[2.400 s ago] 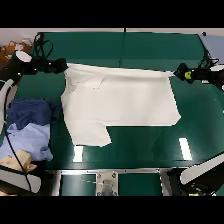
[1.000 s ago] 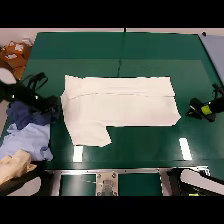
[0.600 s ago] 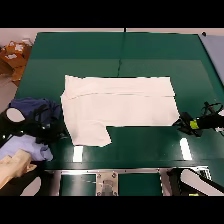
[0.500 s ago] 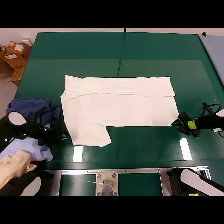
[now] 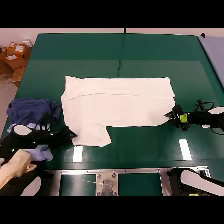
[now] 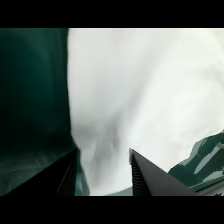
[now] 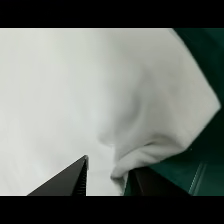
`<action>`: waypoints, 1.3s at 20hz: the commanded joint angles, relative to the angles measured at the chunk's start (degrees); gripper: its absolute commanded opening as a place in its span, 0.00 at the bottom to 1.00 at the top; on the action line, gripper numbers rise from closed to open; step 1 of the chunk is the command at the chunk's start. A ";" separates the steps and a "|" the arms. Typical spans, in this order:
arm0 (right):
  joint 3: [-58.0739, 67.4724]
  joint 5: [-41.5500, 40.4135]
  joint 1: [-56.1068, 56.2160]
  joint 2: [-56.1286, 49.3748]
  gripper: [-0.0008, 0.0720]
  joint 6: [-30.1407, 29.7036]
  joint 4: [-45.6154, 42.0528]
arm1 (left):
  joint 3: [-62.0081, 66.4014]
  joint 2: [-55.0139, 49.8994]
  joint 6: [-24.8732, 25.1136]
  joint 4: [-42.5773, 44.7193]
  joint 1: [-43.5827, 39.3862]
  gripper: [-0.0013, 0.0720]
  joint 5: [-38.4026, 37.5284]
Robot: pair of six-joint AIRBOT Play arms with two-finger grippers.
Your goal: Fold the shirts.
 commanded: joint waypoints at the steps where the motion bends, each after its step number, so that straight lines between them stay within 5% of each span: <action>1: 0.63 -0.79 0.26 -0.63 0.48 -0.31 -0.13 | -2.36 -0.07 5.49 -9.79 -2.60 0.51 5.79; 2: 0.87 -0.02 0.26 -0.61 0.43 -0.63 -0.13 | -2.84 -0.07 6.84 -12.24 -5.57 0.48 8.17; 3: 1.09 0.70 0.22 -0.59 0.26 -2.14 -0.17 | -2.67 -0.07 7.34 -12.50 -8.07 0.18 10.05; 4: 1.42 1.62 0.11 -0.52 0.16 -2.93 -0.59 | -1.99 -0.04 8.00 -12.46 -9.46 0.05 10.95; 6: 2.58 3.41 0.04 -0.20 0.03 -2.95 -3.17 | 1.09 0.50 8.17 -9.05 -9.38 0.05 8.85; 13: 7.21 14.16 -0.66 5.62 0.03 0.00 -19.23 | 20.92 5.16 -7.93 27.41 -9.38 0.05 -16.28; 17: 7.34 18.16 -0.61 8.46 0.03 0.39 -21.49 | 25.79 5.88 -8.35 25.99 -9.40 0.05 -20.57; 21: 12.72 17.35 -0.44 9.35 0.03 -0.17 -17.18 | 28.55 3.89 -5.18 18.43 -9.40 0.05 -11.47; 26: 23.71 10.75 4.46 4.61 0.03 -0.24 -13.44 | 41.31 -11.02 -1.51 16.76 -9.38 0.05 -6.38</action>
